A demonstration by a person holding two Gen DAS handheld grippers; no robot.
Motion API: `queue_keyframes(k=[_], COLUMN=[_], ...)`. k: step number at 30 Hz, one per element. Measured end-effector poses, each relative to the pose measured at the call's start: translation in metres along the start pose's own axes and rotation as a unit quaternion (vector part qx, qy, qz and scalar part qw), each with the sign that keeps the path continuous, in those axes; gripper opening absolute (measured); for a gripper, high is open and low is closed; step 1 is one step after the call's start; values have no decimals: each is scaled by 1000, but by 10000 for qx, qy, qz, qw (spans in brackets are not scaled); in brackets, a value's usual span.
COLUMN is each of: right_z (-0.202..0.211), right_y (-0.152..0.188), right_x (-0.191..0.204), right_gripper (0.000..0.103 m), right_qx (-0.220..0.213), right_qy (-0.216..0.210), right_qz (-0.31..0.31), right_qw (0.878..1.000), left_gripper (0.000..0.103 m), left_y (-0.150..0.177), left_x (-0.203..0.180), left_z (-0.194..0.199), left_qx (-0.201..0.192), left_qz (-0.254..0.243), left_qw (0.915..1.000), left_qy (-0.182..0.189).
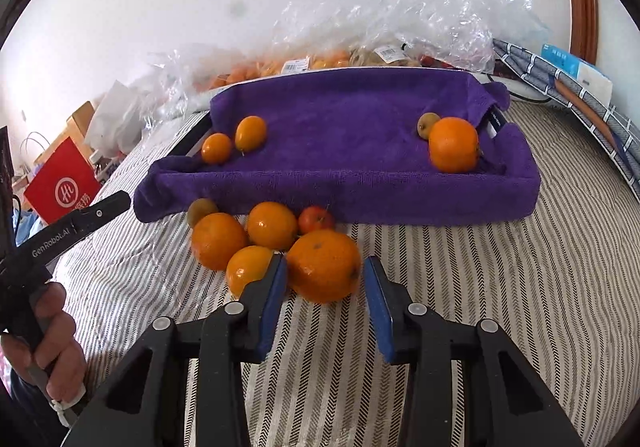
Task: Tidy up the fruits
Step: 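Close the left tool on a yellow-green fruit while the right grasps a large orange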
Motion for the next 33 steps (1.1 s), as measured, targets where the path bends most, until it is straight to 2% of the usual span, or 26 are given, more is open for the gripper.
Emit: queue_keyframes(k=[8, 12, 15, 18, 21, 25, 27, 33], right_z=[-8, 5, 2, 0, -7, -5, -2, 6], right_y=[-1, -4, 1, 0, 2, 2, 0, -3], right_x=[4, -13, -25, -24, -19, -22, -24, -35], right_gripper=[41, 41, 41, 42, 42, 42, 42, 42], right_qx=[69, -90, 82, 64, 148, 94, 28, -125], right_qy=[56, 242, 322, 344, 418, 273, 254, 324], right_qz=[195, 197, 134, 182, 394, 300, 249, 195], right_qw=[9998, 9995, 9994, 9992, 9982, 9991, 9994, 9992], left_gripper=[40, 40, 41, 41, 42, 42, 42, 41], left_y=[4, 5, 6, 7, 11, 18, 20, 25], left_x=[-7, -10, -13, -18, -27, -41, -46, -59], left_z=[-3, -3, -3, -1, -1, -3, -5, -24], left_qx=[87, 123, 186, 170, 275, 487, 551, 897], left_qz=[-165, -210, -194, -292, -447, -574, -608, -338], left_qw=[9998, 9997, 9994, 9989, 9973, 9937, 9929, 9907], left_qy=[34, 91, 228, 325, 513, 828, 860, 966])
Point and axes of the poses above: each gripper's, at about its wrist camera, not at the fingertips, and z roughly against the way its jaws point, x to its left, y to its underside, the point moved 6 cm from there along -z, roughly the way its jaws point, and after that the axes turned 15 degrees about -x, right-handed, at the moved point
